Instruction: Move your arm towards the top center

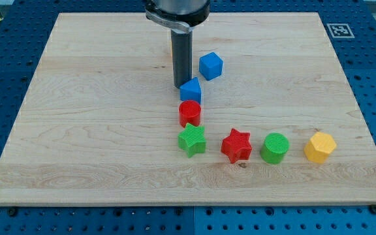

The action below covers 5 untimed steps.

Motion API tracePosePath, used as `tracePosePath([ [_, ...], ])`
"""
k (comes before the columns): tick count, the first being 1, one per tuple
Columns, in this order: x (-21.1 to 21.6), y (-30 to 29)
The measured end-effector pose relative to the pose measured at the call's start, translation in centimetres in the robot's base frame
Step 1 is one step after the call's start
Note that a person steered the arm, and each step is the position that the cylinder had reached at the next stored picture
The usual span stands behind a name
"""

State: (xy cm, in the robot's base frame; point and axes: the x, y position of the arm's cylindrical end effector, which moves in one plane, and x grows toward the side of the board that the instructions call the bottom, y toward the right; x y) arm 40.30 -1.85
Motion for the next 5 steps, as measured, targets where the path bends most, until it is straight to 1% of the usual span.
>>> tracePosePath([
  [1, -2.5, -2.4],
  [2, -5.3, -3.4],
  [3, -9.0, -3.8],
  [4, -13.2, -3.6],
  [5, -15.1, 0.5],
])
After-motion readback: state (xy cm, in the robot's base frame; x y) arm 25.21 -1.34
